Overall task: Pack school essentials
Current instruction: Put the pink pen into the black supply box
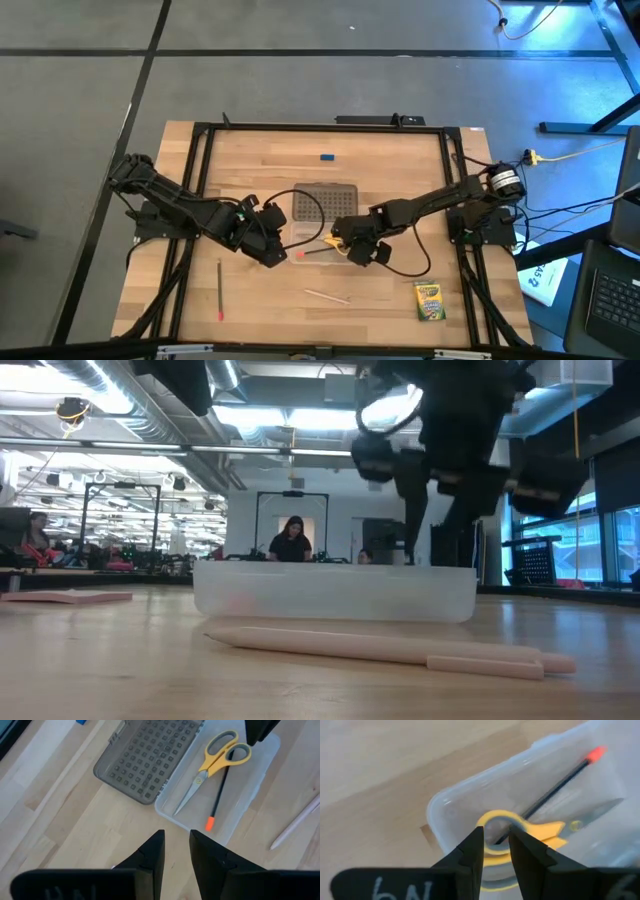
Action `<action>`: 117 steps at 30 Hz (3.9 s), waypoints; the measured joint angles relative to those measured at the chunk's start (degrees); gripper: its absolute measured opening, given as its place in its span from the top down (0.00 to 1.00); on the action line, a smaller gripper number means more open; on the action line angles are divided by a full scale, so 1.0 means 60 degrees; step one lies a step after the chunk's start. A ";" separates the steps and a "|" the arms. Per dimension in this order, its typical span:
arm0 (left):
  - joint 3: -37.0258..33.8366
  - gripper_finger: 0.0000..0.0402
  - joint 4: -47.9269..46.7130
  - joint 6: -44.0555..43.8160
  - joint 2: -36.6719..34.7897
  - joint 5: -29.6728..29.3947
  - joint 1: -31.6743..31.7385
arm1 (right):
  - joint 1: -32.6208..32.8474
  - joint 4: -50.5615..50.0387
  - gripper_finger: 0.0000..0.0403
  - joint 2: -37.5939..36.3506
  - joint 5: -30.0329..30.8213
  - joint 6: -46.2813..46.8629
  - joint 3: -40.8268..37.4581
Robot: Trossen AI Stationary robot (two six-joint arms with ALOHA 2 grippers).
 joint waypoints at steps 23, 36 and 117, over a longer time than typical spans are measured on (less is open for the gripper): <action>0.0000 0.79 -0.0766 -0.2122 0.0000 0.0119 -0.0220 | 0.0264 -0.2612 0.77 -0.4697 0.1307 0.6371 0.0000; -0.0629 0.79 -0.1035 -0.6148 -0.0007 0.0764 -0.1433 | 0.1300 -0.4123 0.77 -0.5590 0.2238 0.9866 0.0004; -0.1814 0.79 0.2164 -0.2743 0.0000 -0.0524 -0.3563 | 0.4076 0.4009 0.54 0.2425 0.3482 1.2501 0.0007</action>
